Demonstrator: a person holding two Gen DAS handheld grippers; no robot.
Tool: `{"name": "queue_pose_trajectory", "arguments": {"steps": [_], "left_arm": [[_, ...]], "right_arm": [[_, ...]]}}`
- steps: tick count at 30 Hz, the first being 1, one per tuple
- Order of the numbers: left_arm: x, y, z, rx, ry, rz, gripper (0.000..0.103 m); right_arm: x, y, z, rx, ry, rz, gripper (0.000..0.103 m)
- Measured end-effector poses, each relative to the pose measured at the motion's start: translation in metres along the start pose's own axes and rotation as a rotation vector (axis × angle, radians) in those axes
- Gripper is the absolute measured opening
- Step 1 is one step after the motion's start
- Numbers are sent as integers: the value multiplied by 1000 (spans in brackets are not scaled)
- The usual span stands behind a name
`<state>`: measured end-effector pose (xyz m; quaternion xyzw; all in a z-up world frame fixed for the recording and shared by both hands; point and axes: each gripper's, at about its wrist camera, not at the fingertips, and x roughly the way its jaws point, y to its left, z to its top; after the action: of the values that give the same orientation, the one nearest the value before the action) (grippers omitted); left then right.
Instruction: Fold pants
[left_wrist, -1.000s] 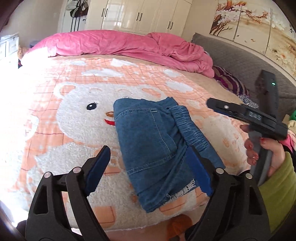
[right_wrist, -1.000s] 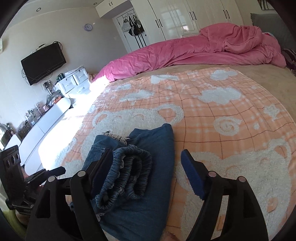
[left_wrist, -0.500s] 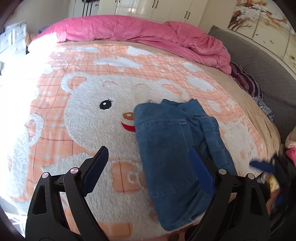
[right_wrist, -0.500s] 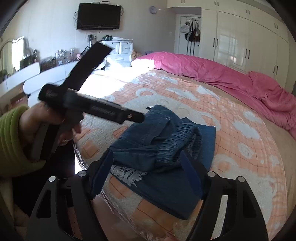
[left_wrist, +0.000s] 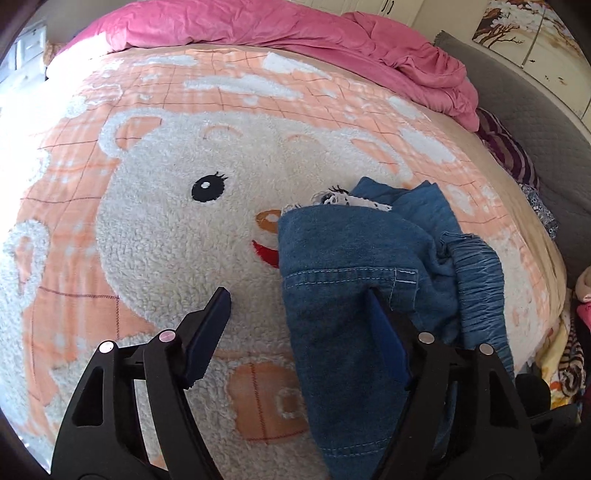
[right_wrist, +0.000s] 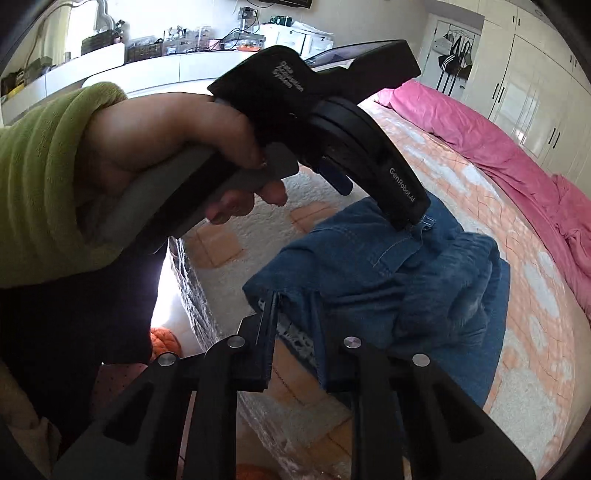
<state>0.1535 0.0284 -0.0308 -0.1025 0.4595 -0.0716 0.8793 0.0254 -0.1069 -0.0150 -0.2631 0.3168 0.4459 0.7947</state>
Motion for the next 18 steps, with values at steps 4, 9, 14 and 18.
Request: {"name": "queue_pose_trajectory", "arguments": {"steps": [4,9,14,18], "left_arm": [[3,1,0,6,-7,6,70],[-4,2,-3,-16,-25,4,71],[-14,1,-4,-19,-43,7,71],[-22,-4,-7,-3,-64,0,71]], "right_arm": [[3,-7,-2,40,-2,33,21],[-19,-11,1,63,-91,77,44],[-56,-35,7,163,-248,55,58],[-74,-72,1,315,-333,-21,73]]}}
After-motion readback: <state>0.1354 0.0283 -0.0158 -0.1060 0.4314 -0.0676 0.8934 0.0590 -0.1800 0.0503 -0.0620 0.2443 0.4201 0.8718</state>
